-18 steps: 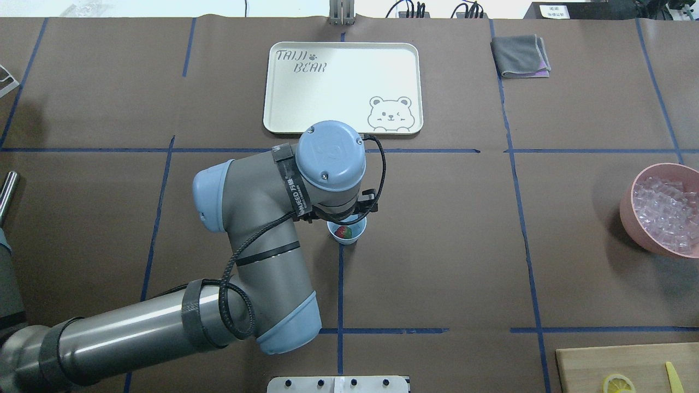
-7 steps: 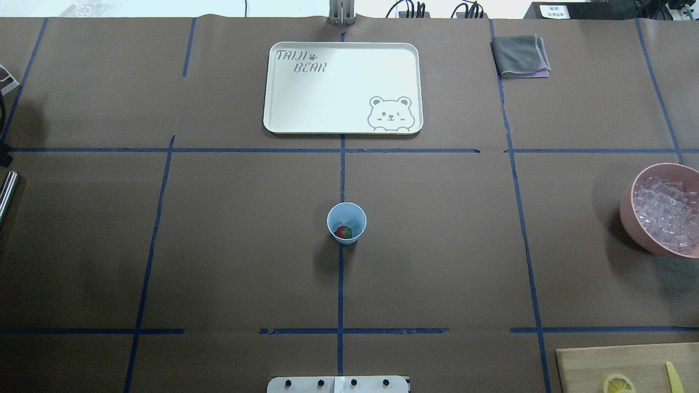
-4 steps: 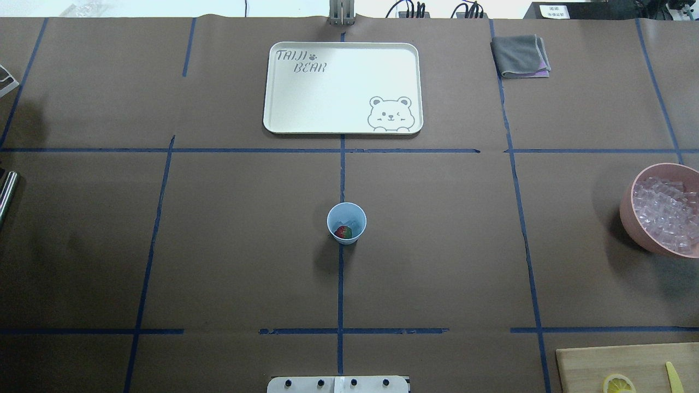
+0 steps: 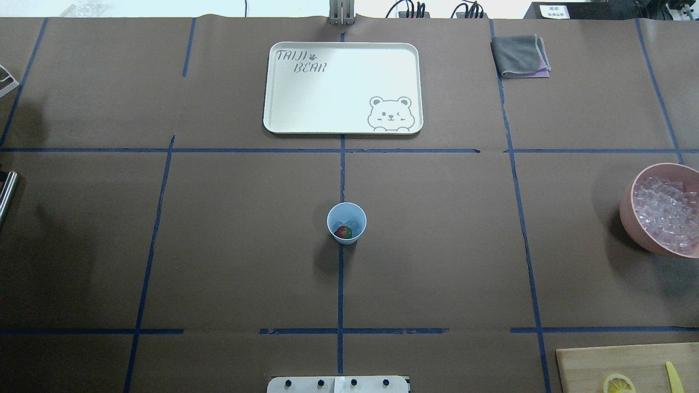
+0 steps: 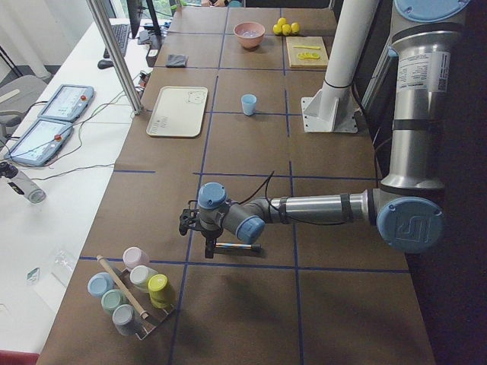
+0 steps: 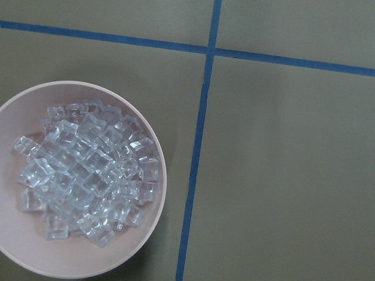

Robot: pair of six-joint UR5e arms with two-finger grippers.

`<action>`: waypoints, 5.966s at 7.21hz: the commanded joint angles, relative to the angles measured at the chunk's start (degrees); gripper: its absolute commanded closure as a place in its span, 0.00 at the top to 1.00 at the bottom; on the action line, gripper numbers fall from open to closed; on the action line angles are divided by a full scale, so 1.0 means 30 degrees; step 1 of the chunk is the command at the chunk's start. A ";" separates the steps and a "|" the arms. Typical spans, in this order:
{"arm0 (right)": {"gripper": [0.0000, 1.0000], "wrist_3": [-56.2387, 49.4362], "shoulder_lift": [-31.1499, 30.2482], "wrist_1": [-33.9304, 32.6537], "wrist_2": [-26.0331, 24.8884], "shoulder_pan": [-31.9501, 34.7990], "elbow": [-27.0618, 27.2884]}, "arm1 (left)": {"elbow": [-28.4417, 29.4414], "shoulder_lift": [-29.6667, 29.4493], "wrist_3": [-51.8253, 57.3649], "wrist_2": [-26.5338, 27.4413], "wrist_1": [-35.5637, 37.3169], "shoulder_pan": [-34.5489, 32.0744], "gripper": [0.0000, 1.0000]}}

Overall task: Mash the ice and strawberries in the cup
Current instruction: 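Grasp the black-handled metal pestle with the left gripper, then lift the pestle with the left gripper and carry it over the cup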

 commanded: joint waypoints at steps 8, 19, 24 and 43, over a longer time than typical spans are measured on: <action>1.00 -0.0016 0.0000 0.0017 -0.0058 0.0029 0.0001 | 0.0654 -0.0085 -0.0289 -0.0499 -0.0286 0.1474 0.64; 1.00 0.0013 0.0029 -0.0012 -0.0058 0.0000 0.0148 | -0.2685 -0.4293 0.4311 -0.0498 -0.3567 0.1445 0.00; 1.00 0.0218 0.0000 0.0017 -0.0029 0.0029 0.0148 | -0.3275 -0.7573 0.3872 -0.0296 -1.0321 0.2669 0.00; 1.00 0.0247 0.0469 -0.0013 0.0059 -0.0059 0.0030 | 0.3606 -1.1891 0.4511 1.5114 -2.7264 1.6268 0.00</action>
